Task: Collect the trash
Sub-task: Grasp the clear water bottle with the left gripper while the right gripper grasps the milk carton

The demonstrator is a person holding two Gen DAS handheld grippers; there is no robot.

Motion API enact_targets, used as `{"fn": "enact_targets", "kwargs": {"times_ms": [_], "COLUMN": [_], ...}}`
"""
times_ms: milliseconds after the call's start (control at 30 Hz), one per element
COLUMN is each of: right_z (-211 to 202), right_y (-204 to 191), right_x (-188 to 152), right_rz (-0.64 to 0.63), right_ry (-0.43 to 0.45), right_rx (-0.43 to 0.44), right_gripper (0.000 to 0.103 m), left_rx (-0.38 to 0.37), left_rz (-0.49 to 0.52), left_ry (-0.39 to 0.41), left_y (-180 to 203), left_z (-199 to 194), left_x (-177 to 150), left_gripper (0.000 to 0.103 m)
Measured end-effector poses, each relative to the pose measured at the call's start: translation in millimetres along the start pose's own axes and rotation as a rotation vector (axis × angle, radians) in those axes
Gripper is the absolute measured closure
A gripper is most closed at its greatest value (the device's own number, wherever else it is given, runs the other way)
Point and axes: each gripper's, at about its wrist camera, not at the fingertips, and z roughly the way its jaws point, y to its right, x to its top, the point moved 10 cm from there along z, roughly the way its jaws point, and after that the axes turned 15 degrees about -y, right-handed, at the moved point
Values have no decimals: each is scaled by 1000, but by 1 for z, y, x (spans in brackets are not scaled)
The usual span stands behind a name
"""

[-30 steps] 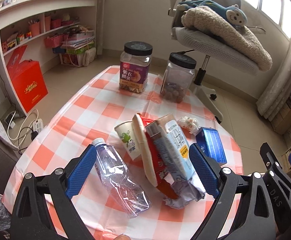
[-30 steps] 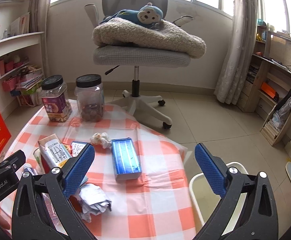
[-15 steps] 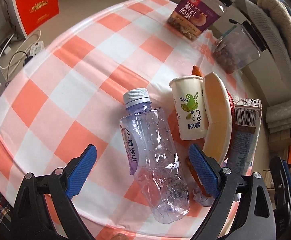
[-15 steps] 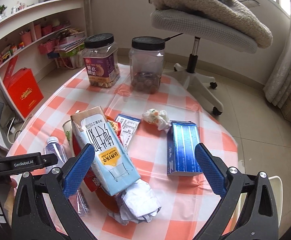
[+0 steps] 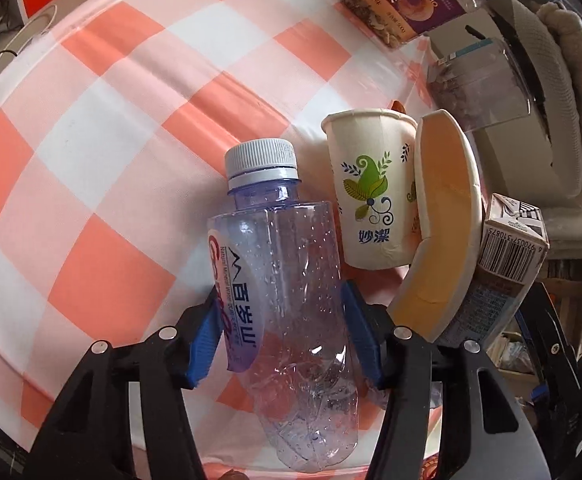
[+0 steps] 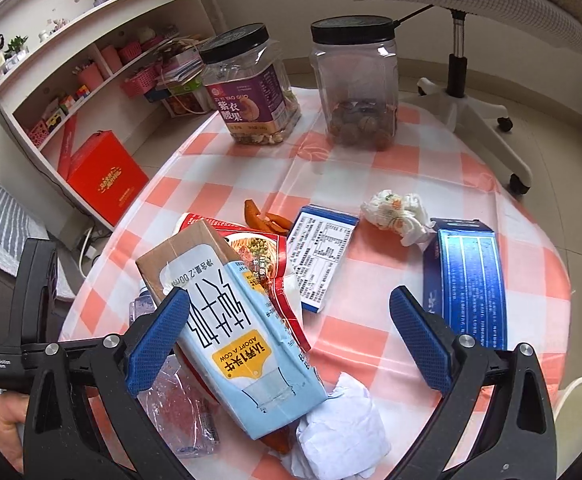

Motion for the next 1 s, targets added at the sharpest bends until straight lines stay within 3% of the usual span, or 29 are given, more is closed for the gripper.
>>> {"fn": "enact_targets", "kwargs": {"times_ms": [167,400,433,467,533,700,1000], "right_z": [-5,20,25,29,32,17,-38], "right_y": [-30,-58,-60,-61,-66,-68,-46], "right_x": [-3,-17,-18,-19,-20,-20,-9], "right_rz": [-132,-285,-285,-279,-261,-228,-70], "right_ry": [-7,-69,-79,-93,-113,-59,111], "right_rx": [23,-81,-75,-64,-16,-45,-103], "right_gripper": [7,8,17,33,44,45,45], "left_rx": [21,104,101,98,93,125,259], "left_rz": [-27,63,73,82,101,159,299], "left_ry": [59,184,188,191,193,252,488], "left_y": [-22,-25,-23,-23,-18,-2,35], "left_z": [-32,-83,-87,-90,-93,-99,-133], "left_x": [2,-3,-5,-6,-4,-4,-11], "left_gripper": [47,46,46,46,46,46,46]}}
